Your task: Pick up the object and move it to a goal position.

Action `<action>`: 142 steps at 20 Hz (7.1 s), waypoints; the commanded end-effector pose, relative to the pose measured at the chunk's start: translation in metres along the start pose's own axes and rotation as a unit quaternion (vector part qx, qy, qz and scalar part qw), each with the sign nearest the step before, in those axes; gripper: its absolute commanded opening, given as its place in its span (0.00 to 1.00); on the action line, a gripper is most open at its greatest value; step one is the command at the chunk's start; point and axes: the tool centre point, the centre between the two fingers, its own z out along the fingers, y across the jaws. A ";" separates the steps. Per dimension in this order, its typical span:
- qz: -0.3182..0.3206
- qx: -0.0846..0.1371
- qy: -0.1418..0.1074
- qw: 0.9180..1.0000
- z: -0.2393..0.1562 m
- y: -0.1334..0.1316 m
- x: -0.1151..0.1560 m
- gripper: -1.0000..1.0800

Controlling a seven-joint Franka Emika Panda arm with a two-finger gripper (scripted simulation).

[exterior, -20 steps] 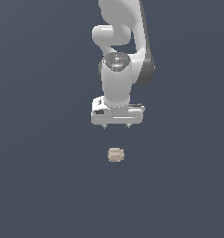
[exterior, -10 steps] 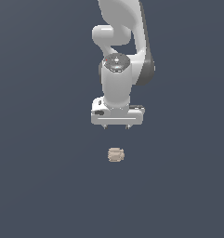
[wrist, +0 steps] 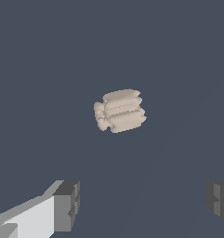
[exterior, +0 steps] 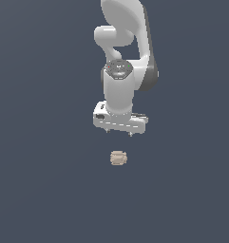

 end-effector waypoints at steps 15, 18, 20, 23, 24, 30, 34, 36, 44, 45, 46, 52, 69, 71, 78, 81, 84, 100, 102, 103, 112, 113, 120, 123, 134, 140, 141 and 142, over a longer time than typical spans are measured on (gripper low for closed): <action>0.220 -0.002 -0.003 0.975 0.024 -0.002 0.021 0.96; 0.260 -0.003 -0.003 0.966 0.029 -0.003 0.025 0.96; 0.286 -0.004 -0.003 0.958 0.032 -0.003 0.027 0.96; 0.324 -0.005 -0.003 0.946 0.036 -0.004 0.031 0.96; 0.337 -0.005 -0.002 0.941 0.038 -0.004 0.032 0.96; 0.412 -0.008 -0.001 0.911 0.047 -0.005 0.039 0.96; 0.460 -0.010 0.001 0.888 0.053 -0.006 0.043 0.96; 0.483 -0.010 0.002 0.876 0.056 -0.007 0.046 0.96; 0.563 -0.013 0.007 0.826 0.066 -0.009 0.053 0.96; 0.571 -0.014 0.007 0.821 0.067 -0.009 0.054 0.96; 0.578 -0.014 0.008 0.816 0.068 -0.009 0.055 0.96; 0.606 -0.015 0.010 0.795 0.072 -0.010 0.058 0.96; 0.616 -0.015 0.011 0.788 0.109 -0.008 0.057 0.96; 0.616 -0.015 0.011 0.788 0.118 -0.008 0.057 0.96; 0.616 -0.015 0.011 0.788 0.123 -0.008 0.058 0.00; 0.616 -0.015 0.011 0.788 0.123 -0.008 0.058 0.00; 0.616 -0.015 0.011 0.788 0.123 -0.008 0.058 0.00; 0.616 -0.015 0.010 0.788 0.089 -0.020 0.046 0.00; 0.616 -0.015 0.010 0.788 0.076 -0.024 0.041 0.00; 0.616 -0.015 0.010 0.787 0.069 -0.026 0.038 0.00; 0.616 -0.015 0.010 0.787 -0.022 -0.056 0.007 0.00; 0.616 -0.015 0.010 0.787 -0.033 -0.060 0.003 0.00; 0.617 -0.015 0.010 0.787 -0.112 -0.085 -0.024 0.00; 0.617 -0.015 0.011 0.787 -0.146 -0.096 -0.034 0.00; 0.617 -0.015 0.011 0.787 -0.257 -0.135 -0.069 0.00; 0.616 -0.015 0.011 0.787 -0.292 -0.148 -0.079 0.00; 0.616 -0.015 0.011 0.788 -0.296 -0.149 -0.080 0.00; 0.616 -0.015 0.011 0.788 -0.299 -0.151 -0.081 0.00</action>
